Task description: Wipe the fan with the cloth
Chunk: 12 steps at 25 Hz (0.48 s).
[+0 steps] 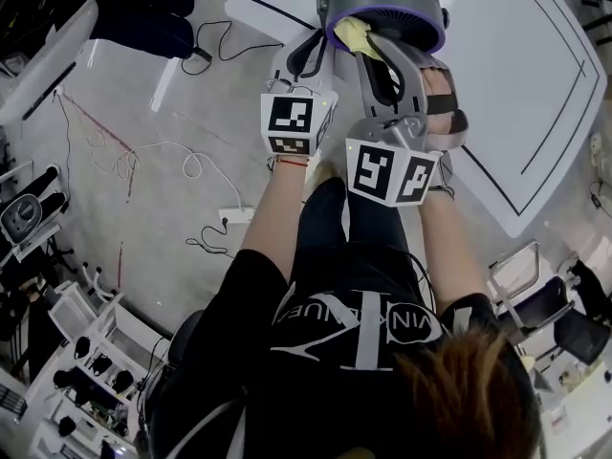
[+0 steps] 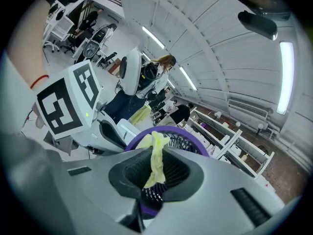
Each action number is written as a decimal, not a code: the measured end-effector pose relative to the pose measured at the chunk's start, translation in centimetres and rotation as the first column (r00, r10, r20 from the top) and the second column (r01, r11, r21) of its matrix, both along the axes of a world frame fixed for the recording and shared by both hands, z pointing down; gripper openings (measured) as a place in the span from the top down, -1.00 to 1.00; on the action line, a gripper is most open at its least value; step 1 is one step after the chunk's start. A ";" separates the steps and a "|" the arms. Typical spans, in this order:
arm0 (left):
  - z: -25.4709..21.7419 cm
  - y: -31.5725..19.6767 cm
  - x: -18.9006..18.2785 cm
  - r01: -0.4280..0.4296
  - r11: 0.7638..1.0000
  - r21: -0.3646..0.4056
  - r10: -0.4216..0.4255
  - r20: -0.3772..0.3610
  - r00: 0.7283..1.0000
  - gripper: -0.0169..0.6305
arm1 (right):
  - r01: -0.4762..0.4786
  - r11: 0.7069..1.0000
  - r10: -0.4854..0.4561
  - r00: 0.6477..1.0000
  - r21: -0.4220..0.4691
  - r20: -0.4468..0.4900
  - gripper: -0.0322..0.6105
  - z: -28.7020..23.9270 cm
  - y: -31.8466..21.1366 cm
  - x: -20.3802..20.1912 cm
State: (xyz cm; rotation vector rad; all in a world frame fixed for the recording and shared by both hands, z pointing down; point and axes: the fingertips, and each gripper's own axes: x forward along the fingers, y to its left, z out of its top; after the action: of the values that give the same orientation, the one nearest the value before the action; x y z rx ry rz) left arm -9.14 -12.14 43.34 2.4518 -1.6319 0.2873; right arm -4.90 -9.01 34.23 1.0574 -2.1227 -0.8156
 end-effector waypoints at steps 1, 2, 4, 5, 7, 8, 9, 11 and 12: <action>0.0 0.0 0.0 0.000 1.000 0.000 0.000 -0.001 1.000 0.84 | -0.006 1.000 0.006 1.000 0.003 0.007 0.77 -0.3 0.0 0.3; -0.1 0.0 0.0 0.001 1.000 0.000 -0.001 -0.001 1.000 0.84 | -0.011 1.000 0.011 1.000 0.006 0.012 0.77 -0.6 0.0 0.5; -0.2 0.1 0.0 0.004 1.000 0.000 -0.004 -0.005 1.000 0.85 | -0.023 1.000 0.022 0.999 0.009 0.025 0.77 -1.1 0.0 1.1; -0.2 0.0 0.0 0.005 1.000 0.001 -0.005 -0.007 1.000 0.85 | -0.031 0.999 0.031 0.999 0.008 0.033 0.77 -1.2 -0.1 1.4; 0.1 -0.1 -0.1 0.004 1.000 0.001 -0.004 -0.009 1.000 0.85 | -0.053 0.999 0.053 0.997 0.001 0.052 0.77 -1.1 -0.3 2.0; 0.3 -0.1 -0.2 0.002 1.000 0.000 -0.002 -0.009 1.000 0.85 | -0.063 0.998 0.064 0.996 -0.004 0.059 0.78 -0.9 -0.3 2.2; 0.5 -0.1 -0.2 0.000 1.000 0.000 0.000 -0.009 1.000 0.85 | -0.072 0.997 0.072 0.995 -0.008 0.064 0.78 -0.7 -0.3 2.5; 0.5 0.1 -0.3 -0.002 1.000 0.000 0.002 -0.011 1.000 0.85 | -0.086 0.996 0.087 0.993 -0.015 0.074 0.78 -0.6 -0.1 2.9; 0.5 0.1 -0.3 -0.003 1.000 0.001 0.003 -0.012 1.000 0.85 | -0.096 0.995 0.097 0.991 -0.022 0.086 0.78 -0.6 -0.1 3.2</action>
State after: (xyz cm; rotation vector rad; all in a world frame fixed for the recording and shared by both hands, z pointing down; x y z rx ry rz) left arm -9.42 -12.03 43.85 2.4521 -1.6246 0.2718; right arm -1.67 -9.14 33.63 1.1964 -2.1282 -0.7149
